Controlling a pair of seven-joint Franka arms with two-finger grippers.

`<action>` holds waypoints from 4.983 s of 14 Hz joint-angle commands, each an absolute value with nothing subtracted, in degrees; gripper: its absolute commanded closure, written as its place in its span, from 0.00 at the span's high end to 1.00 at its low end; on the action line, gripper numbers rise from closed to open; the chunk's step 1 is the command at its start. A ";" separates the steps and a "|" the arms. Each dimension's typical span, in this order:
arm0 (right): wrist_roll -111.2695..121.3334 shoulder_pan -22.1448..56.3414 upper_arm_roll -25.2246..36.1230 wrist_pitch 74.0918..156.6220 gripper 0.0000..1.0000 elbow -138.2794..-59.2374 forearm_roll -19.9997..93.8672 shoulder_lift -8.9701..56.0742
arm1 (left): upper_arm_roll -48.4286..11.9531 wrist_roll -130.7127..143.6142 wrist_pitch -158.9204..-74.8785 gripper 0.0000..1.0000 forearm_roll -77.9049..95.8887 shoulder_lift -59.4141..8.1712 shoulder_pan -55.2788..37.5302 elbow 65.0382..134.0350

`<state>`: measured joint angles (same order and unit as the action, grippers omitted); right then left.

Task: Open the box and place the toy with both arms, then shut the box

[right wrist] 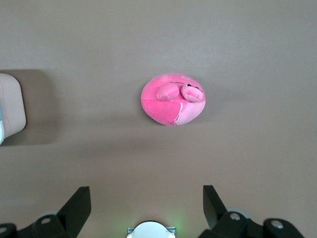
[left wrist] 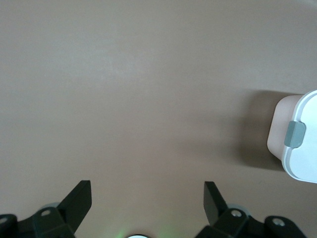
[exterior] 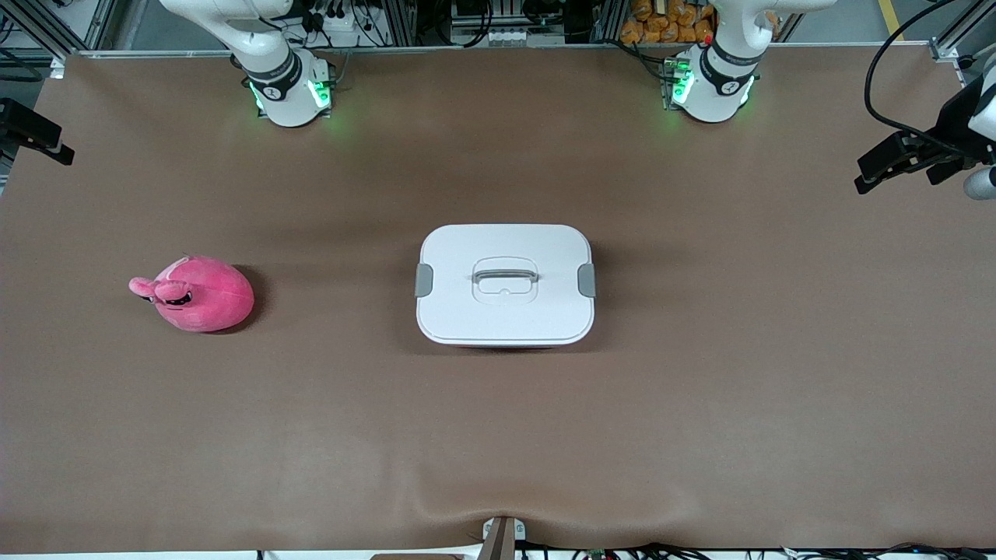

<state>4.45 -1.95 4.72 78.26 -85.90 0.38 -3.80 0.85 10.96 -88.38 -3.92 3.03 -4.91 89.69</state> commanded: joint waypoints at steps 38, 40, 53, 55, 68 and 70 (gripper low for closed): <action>4.13 -4.04 4.13 78.05 1.00 -85.17 1.49 -2.37 | -13.10 110.56 -101.16 1.00 -0.53 -13.01 -16.34 86.04; 4.22 -4.04 4.13 78.05 1.00 -85.17 1.49 -2.37 | -13.01 113.54 -101.16 1.00 -0.61 -14.23 -17.66 86.04; 4.13 -4.04 4.13 78.05 1.00 -85.17 1.49 -2.37 | -13.01 134.29 -109.93 1.00 -5.80 -24.07 -26.36 85.96; 4.13 -4.04 4.13 78.05 1.00 -85.17 1.49 -2.37 | -12.83 134.82 -110.74 1.00 -6.06 -26.18 -27.94 85.08; 4.13 -4.04 4.13 77.96 1.00 -85.17 1.49 -2.11 | -12.66 139.83 -110.74 0.87 -10.90 -34.45 -32.69 78.58; 4.13 -4.04 4.13 78.05 1.00 -85.17 1.49 -2.11 | -12.57 139.92 -110.83 0.85 -10.99 -35.15 -33.40 78.23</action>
<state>4.45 -2.93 4.78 78.27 -85.91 0.74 -2.50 -13.06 138.60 -111.03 -9.79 -33.37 -32.05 80.65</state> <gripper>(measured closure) 0.000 0.132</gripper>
